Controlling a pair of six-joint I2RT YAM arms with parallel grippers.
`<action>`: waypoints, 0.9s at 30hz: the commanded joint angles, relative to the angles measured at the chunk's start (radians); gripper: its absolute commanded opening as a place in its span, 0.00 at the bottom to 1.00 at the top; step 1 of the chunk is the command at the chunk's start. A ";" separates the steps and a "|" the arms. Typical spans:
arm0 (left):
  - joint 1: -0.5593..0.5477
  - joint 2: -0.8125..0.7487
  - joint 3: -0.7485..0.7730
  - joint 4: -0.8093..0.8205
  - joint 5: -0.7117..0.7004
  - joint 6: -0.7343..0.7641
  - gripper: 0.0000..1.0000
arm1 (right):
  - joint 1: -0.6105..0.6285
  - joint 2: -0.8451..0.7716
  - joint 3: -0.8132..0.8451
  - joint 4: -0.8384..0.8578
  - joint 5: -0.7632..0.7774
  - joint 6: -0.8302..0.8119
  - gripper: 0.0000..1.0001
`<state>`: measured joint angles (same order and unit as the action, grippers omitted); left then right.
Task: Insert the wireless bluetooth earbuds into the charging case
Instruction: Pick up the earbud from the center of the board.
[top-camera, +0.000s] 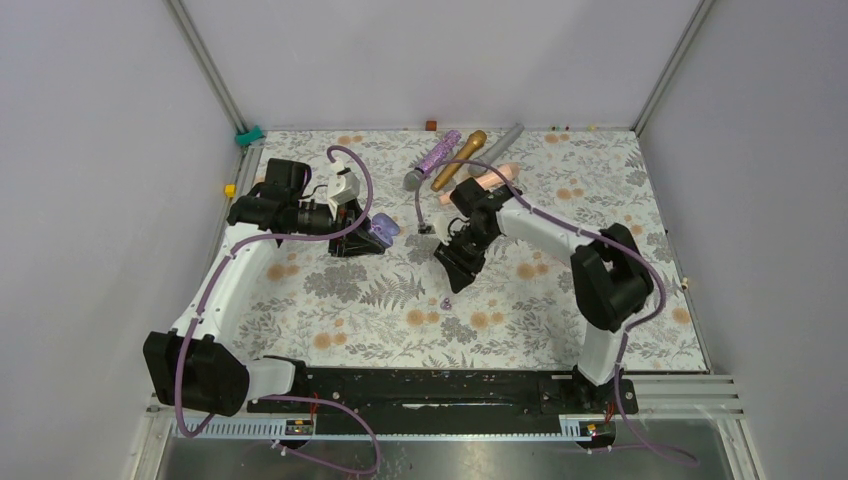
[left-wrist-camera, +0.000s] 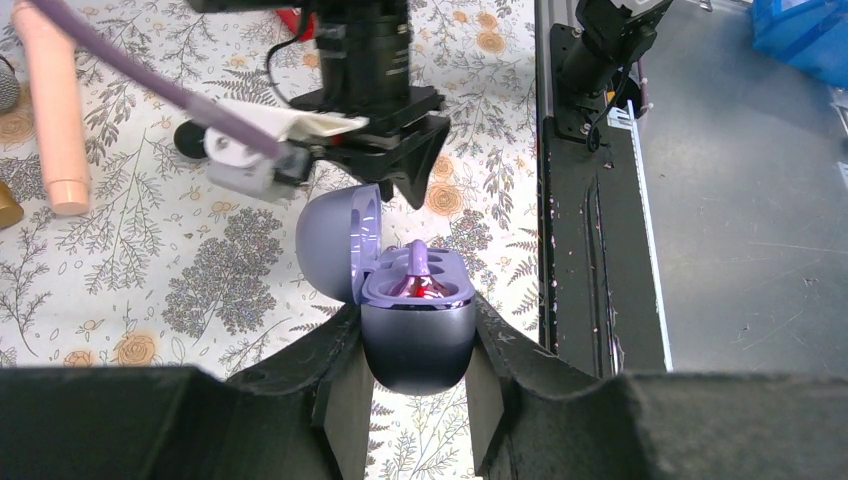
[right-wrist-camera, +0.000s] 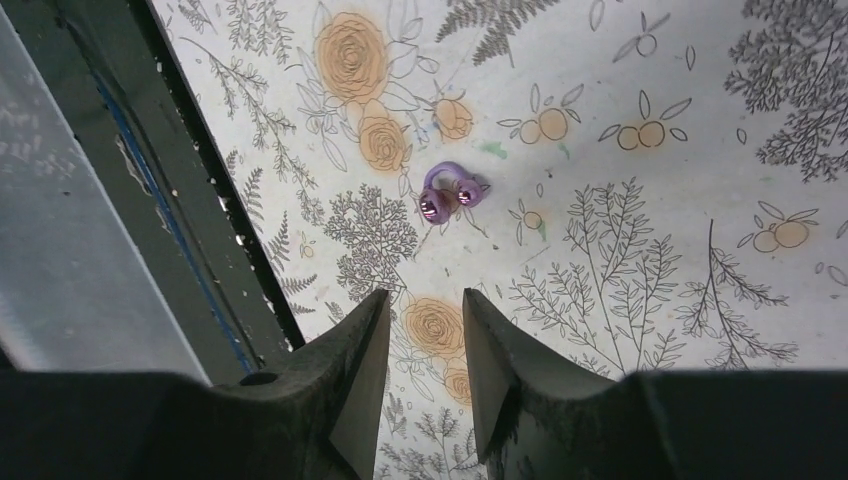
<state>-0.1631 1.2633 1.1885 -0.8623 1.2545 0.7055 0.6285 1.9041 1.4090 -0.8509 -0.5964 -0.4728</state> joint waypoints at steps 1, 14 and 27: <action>0.007 -0.004 0.009 0.028 0.044 0.005 0.00 | 0.084 -0.110 -0.089 0.108 0.086 -0.090 0.40; 0.017 -0.010 0.008 0.027 0.047 0.006 0.00 | 0.163 0.059 -0.013 0.128 0.043 0.127 0.36; 0.018 -0.009 0.012 0.027 0.052 0.005 0.00 | 0.161 0.043 -0.049 0.115 0.137 0.089 0.36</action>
<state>-0.1505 1.2652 1.1885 -0.8623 1.2545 0.7052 0.7929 1.9797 1.3567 -0.7223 -0.5037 -0.3622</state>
